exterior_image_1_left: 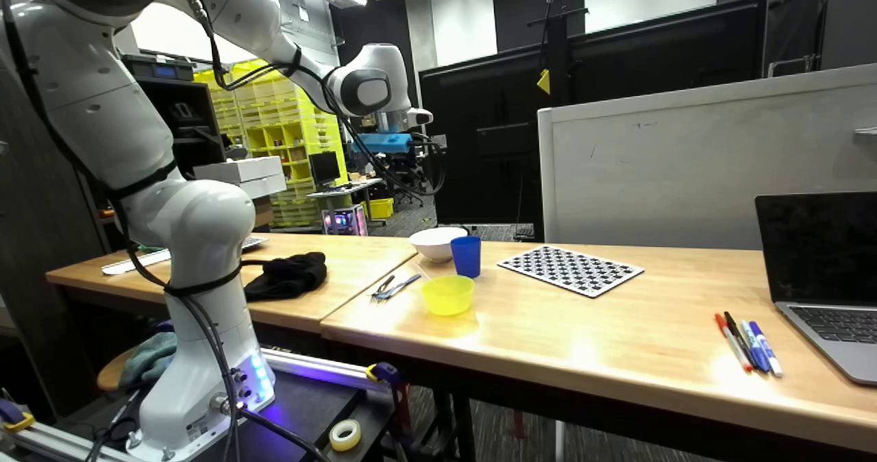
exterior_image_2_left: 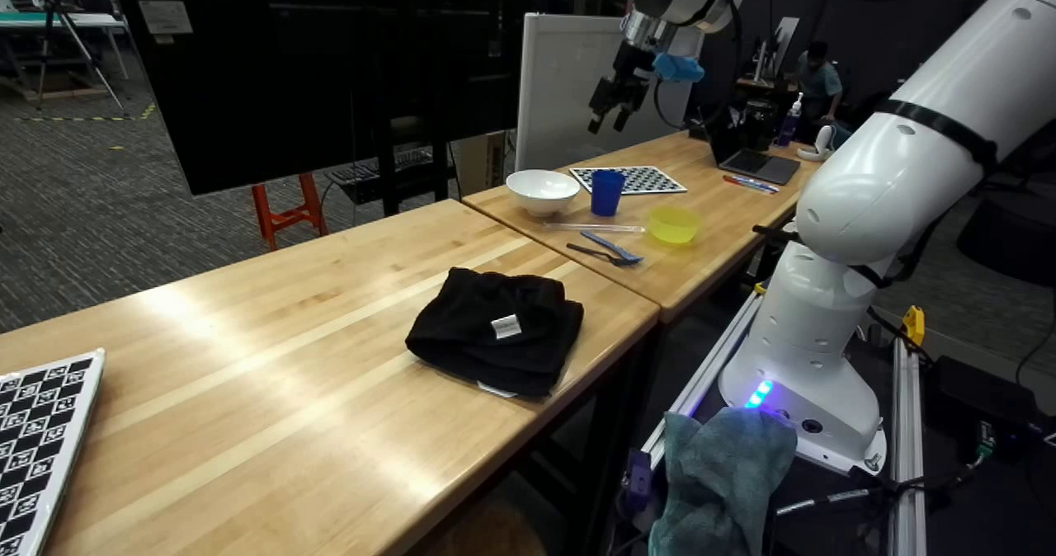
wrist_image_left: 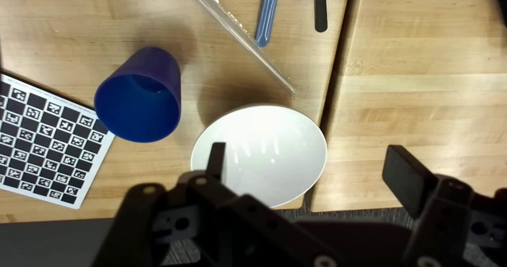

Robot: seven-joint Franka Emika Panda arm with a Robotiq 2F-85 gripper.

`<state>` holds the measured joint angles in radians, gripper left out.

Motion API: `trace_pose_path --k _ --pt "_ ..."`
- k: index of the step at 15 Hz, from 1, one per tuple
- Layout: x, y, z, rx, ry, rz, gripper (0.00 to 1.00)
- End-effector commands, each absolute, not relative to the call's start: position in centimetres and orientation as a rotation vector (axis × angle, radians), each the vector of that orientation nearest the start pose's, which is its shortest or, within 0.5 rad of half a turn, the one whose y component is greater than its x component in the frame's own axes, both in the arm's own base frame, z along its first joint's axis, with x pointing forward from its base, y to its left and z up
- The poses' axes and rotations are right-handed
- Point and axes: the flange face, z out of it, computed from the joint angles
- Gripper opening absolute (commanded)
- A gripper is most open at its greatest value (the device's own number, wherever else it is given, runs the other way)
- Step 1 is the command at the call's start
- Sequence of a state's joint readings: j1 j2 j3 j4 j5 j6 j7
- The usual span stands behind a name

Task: Put the grey fork to the left

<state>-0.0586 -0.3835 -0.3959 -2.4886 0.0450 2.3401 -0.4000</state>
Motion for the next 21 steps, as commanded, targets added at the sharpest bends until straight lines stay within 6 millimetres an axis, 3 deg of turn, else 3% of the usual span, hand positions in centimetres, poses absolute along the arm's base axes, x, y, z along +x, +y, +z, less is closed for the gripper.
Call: trace_pose_path --k 1,6,14,21 --pt "39.8 -19.7 43.6 -3.032 0.109 -0.397 1.00" --pt "39.3 -18.8 42.7 -3.045 0.135 -0.366 1.00" --pt "38.0 -15.9 37.2 -2.986 0.243 -0.234 1.00" --pt "37.1 -16.8 33.1 -2.870 0.476 -0.117 1.00"
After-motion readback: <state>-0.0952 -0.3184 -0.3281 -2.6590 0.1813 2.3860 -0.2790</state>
